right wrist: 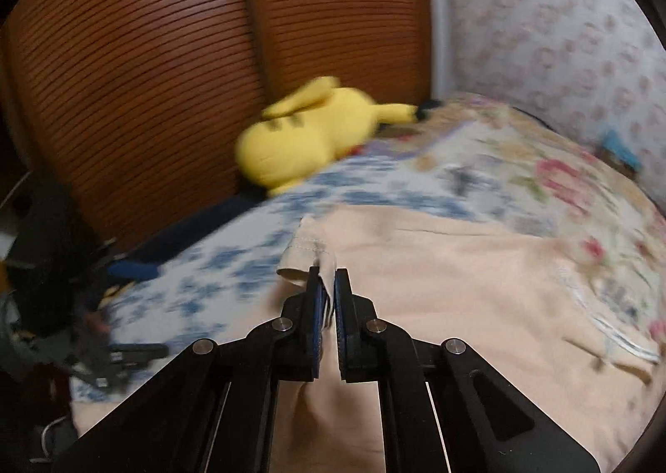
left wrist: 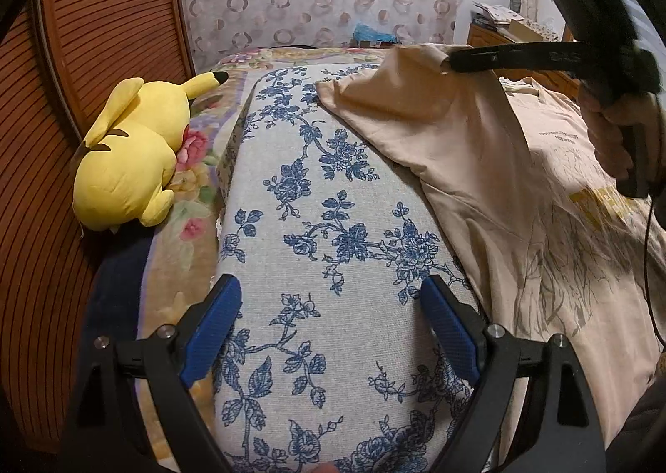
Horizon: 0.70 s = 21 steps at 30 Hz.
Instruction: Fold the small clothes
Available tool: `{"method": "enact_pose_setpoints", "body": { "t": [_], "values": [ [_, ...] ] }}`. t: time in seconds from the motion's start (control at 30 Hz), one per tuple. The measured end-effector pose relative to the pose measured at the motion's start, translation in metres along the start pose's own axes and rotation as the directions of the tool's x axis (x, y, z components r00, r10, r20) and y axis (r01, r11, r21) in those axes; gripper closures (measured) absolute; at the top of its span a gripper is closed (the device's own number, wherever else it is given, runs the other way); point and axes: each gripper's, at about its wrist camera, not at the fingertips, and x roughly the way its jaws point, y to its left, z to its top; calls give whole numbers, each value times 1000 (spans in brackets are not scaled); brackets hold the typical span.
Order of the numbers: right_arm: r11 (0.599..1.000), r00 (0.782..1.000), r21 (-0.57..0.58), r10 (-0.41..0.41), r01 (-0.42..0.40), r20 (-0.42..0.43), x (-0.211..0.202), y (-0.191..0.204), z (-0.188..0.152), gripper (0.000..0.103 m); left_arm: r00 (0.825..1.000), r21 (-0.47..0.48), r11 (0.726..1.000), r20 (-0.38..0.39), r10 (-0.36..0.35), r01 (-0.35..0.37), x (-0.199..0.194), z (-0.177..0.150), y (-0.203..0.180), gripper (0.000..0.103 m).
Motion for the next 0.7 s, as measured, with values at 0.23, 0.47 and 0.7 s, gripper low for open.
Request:
{"method": "enact_pose_setpoints", "body": {
  "t": [0.23, 0.47, 0.7],
  "values": [
    [979, 983, 107, -170, 176, -68, 0, -54, -14, 69, 1000, -1, 1000, 0, 3, -3, 0, 0, 0, 14],
    [976, 990, 162, -141, 144, -29, -54, -63, -48, 60, 999, -21, 999, 11, 42, -41, -6, 2, 4, 14],
    [934, 959, 232, -282, 272, 11, -150, -83, -103, 54, 997, -15, 1000, 71, -25, 26, -14, 42, -22, 14]
  ]
}}
